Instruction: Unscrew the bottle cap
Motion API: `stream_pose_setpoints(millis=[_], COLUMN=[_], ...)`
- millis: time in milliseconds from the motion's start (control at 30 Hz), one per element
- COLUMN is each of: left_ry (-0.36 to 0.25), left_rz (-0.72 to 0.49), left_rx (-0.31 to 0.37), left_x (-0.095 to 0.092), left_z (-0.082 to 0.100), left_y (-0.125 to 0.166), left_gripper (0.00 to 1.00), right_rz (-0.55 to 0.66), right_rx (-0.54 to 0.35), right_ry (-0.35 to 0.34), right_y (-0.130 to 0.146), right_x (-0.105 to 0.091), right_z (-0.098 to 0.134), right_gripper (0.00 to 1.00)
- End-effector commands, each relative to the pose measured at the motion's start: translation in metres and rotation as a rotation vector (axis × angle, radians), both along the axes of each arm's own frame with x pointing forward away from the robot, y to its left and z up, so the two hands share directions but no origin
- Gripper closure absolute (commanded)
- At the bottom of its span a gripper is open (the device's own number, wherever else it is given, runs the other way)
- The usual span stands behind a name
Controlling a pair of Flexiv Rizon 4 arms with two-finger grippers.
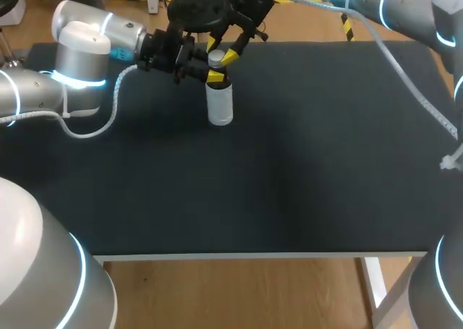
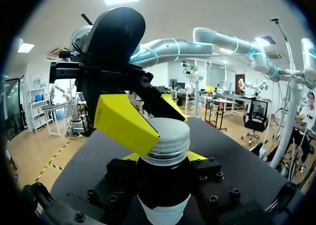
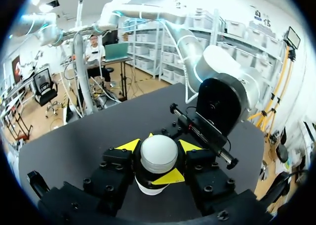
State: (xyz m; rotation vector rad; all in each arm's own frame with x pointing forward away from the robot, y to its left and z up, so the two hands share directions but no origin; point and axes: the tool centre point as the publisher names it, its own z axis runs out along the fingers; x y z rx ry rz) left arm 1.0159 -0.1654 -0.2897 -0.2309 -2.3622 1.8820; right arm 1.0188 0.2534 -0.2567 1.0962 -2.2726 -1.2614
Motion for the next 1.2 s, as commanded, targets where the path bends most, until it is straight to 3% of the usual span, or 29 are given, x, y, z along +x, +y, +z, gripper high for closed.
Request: stream_pose_setpoints(millis=[33, 500, 533, 567, 1033, 1200], left_ry=[0.002, 0.002, 0.002, 0.002, 0.002, 0.002], left_rz=[-0.004, -0.004, -0.004, -0.004, -0.004, -0.004], left_rx=[-0.001, -0.001, -0.001, -0.001, -0.001, -0.001], left_x=[-0.001, -0.001, -0.001, -0.001, -0.001, -0.001], left_z=[-0.001, -0.001, -0.001, -0.001, -0.001, -0.001], left_y=[-0.002, -0.002, -0.002, -0.002, -0.002, -0.002], left_gripper=[1.00, 1.00, 1.00, 1.00, 1.00, 1.00], right_rz=[0.266, 0.366, 0.351, 0.340, 0.099, -0.046], right_rx=[-0.105, -0.161, -0.161, -0.160, -0.085, -0.089], right_ry=[0.092, 0.083, 0.087, 0.089, 0.065, 0.065], right_y=[0.000, 0.001, 0.001, 0.001, -0.007, -0.006], right_x=[0.014, 0.015, 0.015, 0.015, -0.003, -0.008], right_z=[-0.007, -0.017, -0.017, -0.017, 0.001, 0.005], right_gripper=[1.00, 1.00, 0.54, 0.00, 0.00, 0.00])
